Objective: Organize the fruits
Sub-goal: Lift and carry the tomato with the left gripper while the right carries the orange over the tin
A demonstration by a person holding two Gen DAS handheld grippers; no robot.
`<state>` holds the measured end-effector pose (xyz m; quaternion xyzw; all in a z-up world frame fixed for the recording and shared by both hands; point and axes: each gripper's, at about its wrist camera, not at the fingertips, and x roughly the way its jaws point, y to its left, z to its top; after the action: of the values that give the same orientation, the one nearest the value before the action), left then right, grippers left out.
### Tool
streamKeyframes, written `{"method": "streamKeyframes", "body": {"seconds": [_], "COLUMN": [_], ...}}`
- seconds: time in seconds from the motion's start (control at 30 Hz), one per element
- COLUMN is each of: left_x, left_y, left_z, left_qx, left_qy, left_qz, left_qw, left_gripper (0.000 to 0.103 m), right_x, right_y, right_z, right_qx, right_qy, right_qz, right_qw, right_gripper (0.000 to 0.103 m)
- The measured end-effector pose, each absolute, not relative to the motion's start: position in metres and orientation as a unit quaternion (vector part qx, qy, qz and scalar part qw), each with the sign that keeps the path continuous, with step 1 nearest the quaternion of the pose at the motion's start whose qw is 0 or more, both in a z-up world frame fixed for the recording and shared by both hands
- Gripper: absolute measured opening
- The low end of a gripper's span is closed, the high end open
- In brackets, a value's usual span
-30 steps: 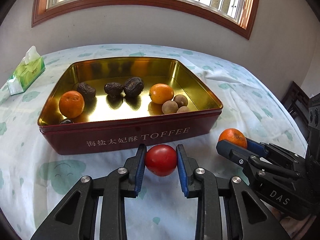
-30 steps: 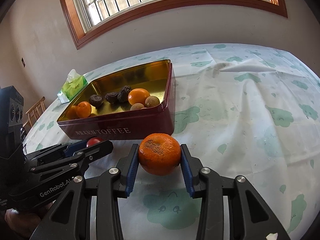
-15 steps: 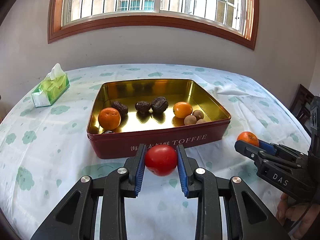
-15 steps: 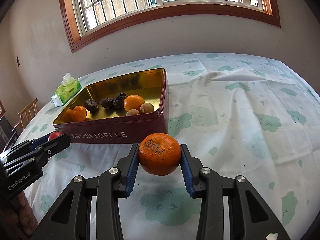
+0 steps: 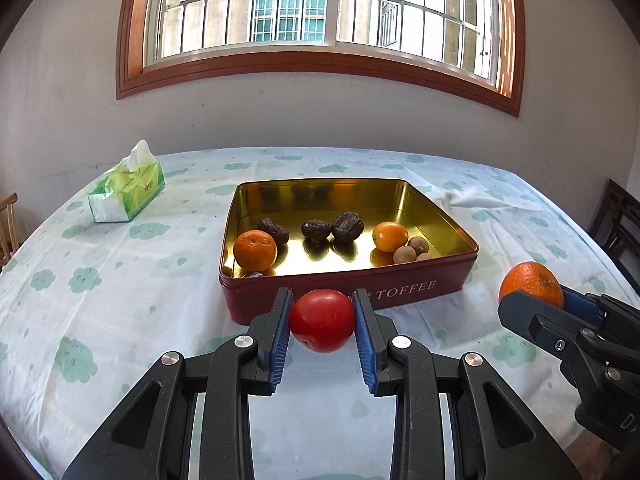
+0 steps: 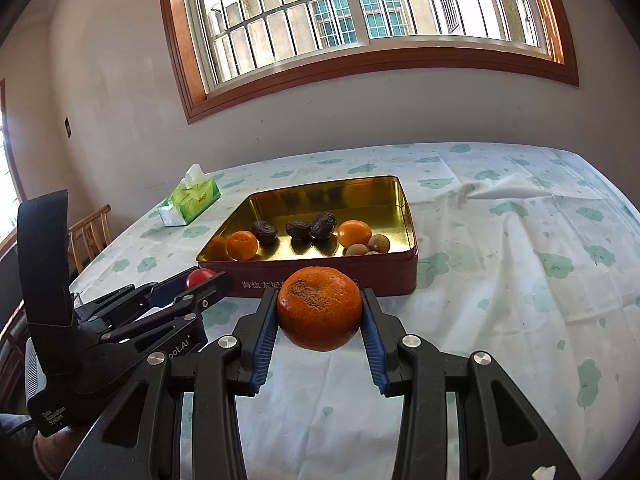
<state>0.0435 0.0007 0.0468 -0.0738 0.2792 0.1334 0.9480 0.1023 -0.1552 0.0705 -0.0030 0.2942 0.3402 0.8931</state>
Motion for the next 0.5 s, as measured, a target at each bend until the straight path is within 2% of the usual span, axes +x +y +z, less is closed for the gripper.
{"method": "streamKeyframes", "body": {"seconds": [0.5], "left_x": [0.019], "left_y": [0.016], "left_z": [0.058], "left_qx": [-0.081], "left_qy": [0.253], "left_qz": [0.152], "left_qw": [0.952], "left_gripper": [0.031], "right_x": [0.080], "right_y": [-0.145], "right_z": [0.094], "right_qx": [-0.014], "right_qy": [0.263], "right_qz": [0.338], "right_qw": [0.904], "right_gripper": [0.037]}}
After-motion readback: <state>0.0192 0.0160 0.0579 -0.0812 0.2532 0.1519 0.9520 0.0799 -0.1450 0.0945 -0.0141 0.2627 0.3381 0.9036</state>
